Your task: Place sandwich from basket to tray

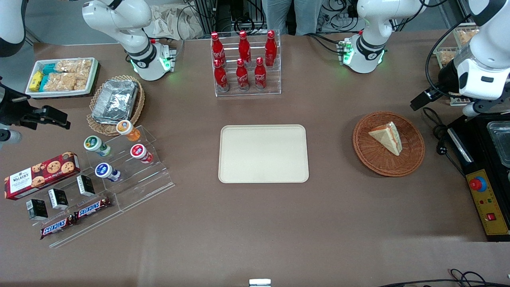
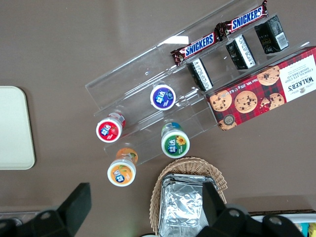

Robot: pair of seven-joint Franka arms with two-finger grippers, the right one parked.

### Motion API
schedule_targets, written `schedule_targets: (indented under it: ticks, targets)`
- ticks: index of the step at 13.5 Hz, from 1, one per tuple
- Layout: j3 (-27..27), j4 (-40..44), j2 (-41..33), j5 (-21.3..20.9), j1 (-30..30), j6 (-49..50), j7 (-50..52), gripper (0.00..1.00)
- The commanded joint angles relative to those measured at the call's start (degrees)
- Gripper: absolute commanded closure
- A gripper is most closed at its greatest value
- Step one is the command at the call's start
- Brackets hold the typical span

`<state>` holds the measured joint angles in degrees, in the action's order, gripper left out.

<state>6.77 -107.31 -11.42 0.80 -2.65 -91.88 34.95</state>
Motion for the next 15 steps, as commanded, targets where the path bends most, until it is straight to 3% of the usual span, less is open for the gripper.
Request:
schedule_targets:
  ticks: [1, 15]
  targets:
    - [0.0, -1.8, -1.7, -0.5, 0.1, -1.1, 3.2, 0.0]
    - [-0.2, -6.0, -1.8, -0.5, 1.1, -4.7, 9.1, 0.0]
